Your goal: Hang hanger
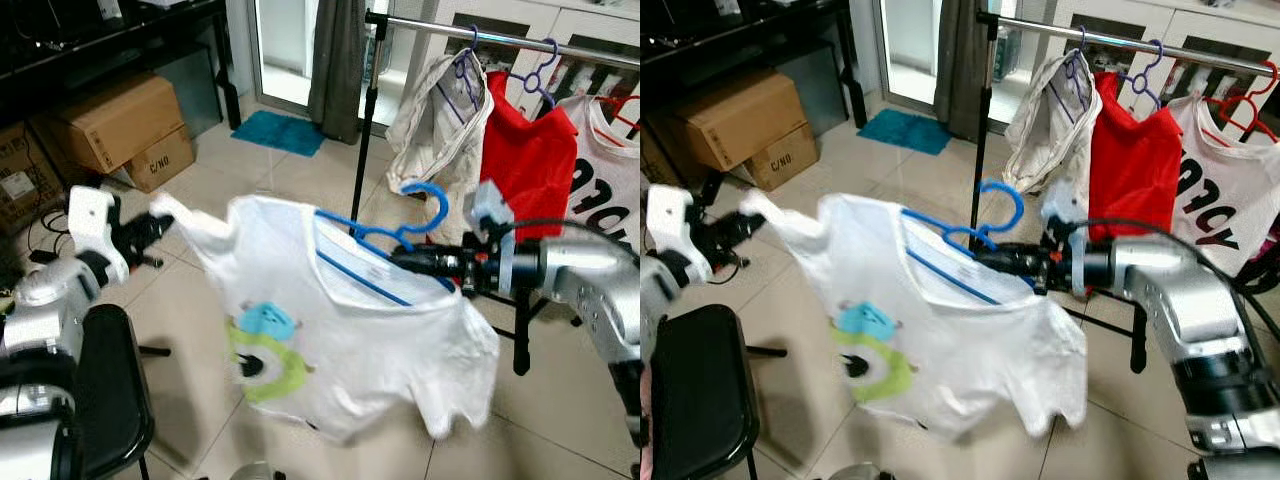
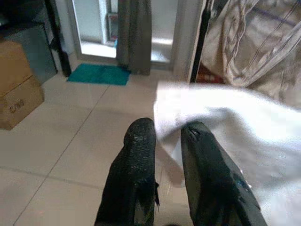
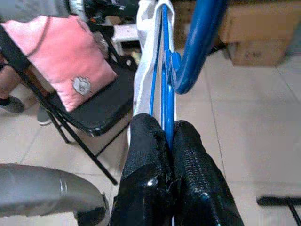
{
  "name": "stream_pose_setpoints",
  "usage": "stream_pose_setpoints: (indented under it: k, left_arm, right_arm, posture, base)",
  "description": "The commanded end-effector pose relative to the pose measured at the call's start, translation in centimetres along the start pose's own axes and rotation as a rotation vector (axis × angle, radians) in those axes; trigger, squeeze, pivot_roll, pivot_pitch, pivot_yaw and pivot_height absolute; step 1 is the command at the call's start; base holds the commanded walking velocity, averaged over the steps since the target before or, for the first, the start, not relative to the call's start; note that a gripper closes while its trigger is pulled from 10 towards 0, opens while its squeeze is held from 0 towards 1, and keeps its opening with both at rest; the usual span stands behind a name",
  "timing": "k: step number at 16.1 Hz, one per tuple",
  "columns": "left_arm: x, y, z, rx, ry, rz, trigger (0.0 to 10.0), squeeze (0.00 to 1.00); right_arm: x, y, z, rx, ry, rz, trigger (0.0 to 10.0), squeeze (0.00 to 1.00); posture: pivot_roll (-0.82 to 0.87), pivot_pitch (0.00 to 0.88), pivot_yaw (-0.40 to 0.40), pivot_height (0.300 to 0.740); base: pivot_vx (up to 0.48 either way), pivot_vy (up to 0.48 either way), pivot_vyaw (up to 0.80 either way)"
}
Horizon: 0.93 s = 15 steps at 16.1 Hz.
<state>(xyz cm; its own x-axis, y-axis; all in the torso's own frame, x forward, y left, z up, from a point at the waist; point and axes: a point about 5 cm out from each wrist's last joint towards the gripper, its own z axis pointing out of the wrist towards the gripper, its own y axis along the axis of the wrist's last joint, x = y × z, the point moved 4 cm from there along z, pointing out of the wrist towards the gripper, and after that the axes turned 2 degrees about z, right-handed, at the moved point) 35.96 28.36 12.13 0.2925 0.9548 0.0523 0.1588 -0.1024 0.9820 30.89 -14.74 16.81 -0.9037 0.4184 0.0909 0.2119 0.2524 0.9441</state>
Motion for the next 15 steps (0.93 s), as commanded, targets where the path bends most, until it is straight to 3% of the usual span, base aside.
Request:
stream_pose_setpoints:
  k: [1,2,5,7,9,10,11,15]
  left_arm:
    - [-0.6,-0.4,0.1,0.029,-0.007,0.024,10.0,0.99]
    - [-1.7,-2.0,-0.1,0.075,-0.029,0.006,10.0,0.0]
    - [-2.2,-4.8,-0.6,0.179,-0.008,-0.022,10.0,0.0]
    - [-3.0,-5.5,-0.4,0.201,0.023,0.0,10.0,0.0]
    - [-6.0,-3.7,0.5,0.112,-0.025,0.022,10.0,0.0]
    - [-8.3,-2.2,1.1,0.029,-0.058,0.043,10.0,0.0]
    - [-8.8,-1.9,1.2,0.006,-0.051,0.049,10.0,0.0]
    - [-13.3,-0.6,2.1,-0.08,-0.066,0.018,10.0,0.0]
  right_arm:
    - [-0.1,0.1,-0.1,0.007,-0.028,-0.018,10.0,0.0]
    - [0.4,-0.7,-0.2,-0.008,-0.054,-0.006,10.0,0.0]
    - [1.2,-1.5,-0.4,-0.022,-0.06,0.027,10.0,0.0]
    - [0.2,-2.3,-0.4,-0.034,-0.181,0.049,10.0,0.0]
    - [-1.4,-4.1,0.1,-0.049,-0.402,0.113,10.0,0.0]
    - [-2.8,-5.3,0.0,-0.104,-0.593,0.216,10.0,0.0]
    - [-3.1,-5.7,-0.1,-0.123,-0.644,0.25,10.0,0.0]
    - [-2.9,-9.6,-1.1,-0.136,-1.0,0.372,10.0,0.0]
  posture:
    - [-0.08,0.0,0.032,0.74]
    - [-0.08,0.0,0.038,0.74]
    - [-0.09,0.0,0.043,0.74]
    - [-0.1,0.0,0.037,0.74]
    - [-0.09,0.0,0.026,0.74]
    - [-0.09,0.0,0.023,0.74]
    - [-0.09,0.0,0.023,0.74]
    - [-0.11,0.0,0.009,0.74]
  base:
    - [0.0,0.0,0.0]
    - [0.0,0.0,0.0]
    - [0.0,0.0,0.0]
    - [0.0,0.0,0.0]
    - [0.0,0.0,0.0]
    - [0.0,0.0,0.0]
    - [0.0,0.0,0.0]
    - [0.0,0.0,0.0]
